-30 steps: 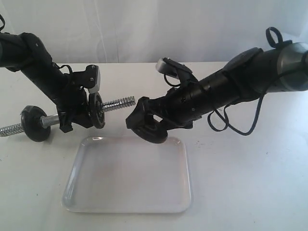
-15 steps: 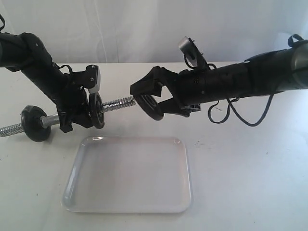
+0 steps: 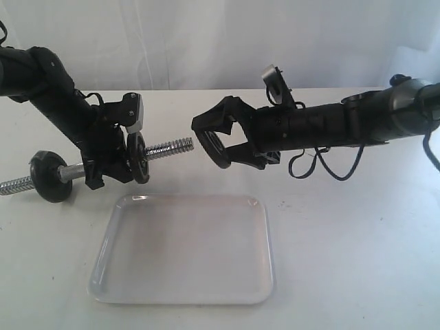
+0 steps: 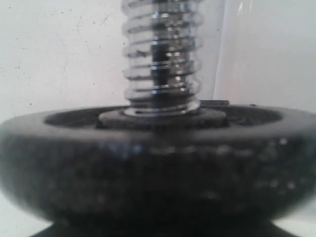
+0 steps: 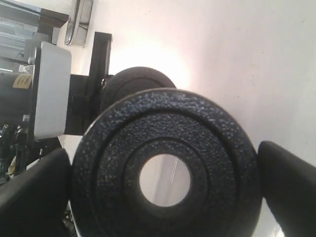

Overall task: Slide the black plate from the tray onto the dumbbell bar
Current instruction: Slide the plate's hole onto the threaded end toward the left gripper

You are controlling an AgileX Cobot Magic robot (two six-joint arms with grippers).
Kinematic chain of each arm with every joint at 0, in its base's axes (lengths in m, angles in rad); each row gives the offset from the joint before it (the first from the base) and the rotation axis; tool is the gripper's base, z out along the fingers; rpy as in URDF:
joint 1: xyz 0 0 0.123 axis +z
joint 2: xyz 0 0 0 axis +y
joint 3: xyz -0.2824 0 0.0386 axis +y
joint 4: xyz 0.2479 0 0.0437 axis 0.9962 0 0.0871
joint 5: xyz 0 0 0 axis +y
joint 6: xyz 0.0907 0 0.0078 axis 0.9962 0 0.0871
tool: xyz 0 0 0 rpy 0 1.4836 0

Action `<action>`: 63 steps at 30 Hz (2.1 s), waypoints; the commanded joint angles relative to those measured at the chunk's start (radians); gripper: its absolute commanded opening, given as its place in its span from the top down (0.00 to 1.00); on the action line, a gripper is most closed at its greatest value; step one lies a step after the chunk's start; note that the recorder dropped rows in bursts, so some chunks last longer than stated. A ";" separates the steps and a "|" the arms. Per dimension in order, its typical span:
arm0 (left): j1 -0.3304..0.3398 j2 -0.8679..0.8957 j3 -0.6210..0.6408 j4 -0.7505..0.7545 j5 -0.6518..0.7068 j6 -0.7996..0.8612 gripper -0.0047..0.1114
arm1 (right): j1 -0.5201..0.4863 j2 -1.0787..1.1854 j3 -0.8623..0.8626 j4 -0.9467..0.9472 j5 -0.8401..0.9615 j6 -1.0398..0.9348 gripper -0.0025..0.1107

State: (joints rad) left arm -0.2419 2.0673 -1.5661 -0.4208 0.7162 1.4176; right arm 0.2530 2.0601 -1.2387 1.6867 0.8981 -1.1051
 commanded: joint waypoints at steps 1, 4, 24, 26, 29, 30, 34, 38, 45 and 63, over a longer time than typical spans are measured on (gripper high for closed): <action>0.000 -0.054 -0.019 -0.088 0.012 -0.008 0.96 | -0.005 0.021 -0.068 0.058 0.065 0.056 0.98; 0.000 -0.054 -0.019 -0.095 0.012 -0.008 0.96 | -0.009 0.047 -0.107 0.058 0.067 0.109 0.98; 0.000 -0.054 -0.019 -0.106 0.009 -0.008 0.96 | -0.009 0.159 -0.207 0.058 0.142 0.214 0.98; 0.000 -0.054 -0.019 -0.109 0.009 -0.008 0.96 | -0.009 0.163 -0.207 0.058 0.142 0.215 0.98; 0.000 -0.054 -0.019 -0.111 0.009 -0.008 0.96 | -0.009 0.165 -0.207 0.058 0.138 0.223 0.98; 0.000 -0.054 -0.019 -0.111 0.009 -0.008 0.96 | -0.007 0.165 -0.207 0.058 0.131 0.223 0.98; 0.000 -0.054 -0.019 -0.111 0.009 -0.008 0.96 | -0.005 0.165 -0.207 0.058 0.127 0.239 0.98; 0.000 -0.054 -0.019 -0.113 0.009 -0.008 0.96 | -0.005 0.165 -0.222 0.058 0.129 0.248 0.98; 0.000 -0.054 -0.019 -0.117 0.007 -0.008 0.96 | -0.005 0.165 -0.226 0.058 0.131 0.274 0.98; 0.000 -0.054 -0.019 -0.119 0.001 -0.008 0.96 | 0.068 0.165 -0.226 0.058 0.080 0.296 0.98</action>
State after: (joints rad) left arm -0.2419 2.0673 -1.5661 -0.4441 0.7138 1.4176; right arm 0.3127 2.2430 -1.4526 1.6968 0.9225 -0.8256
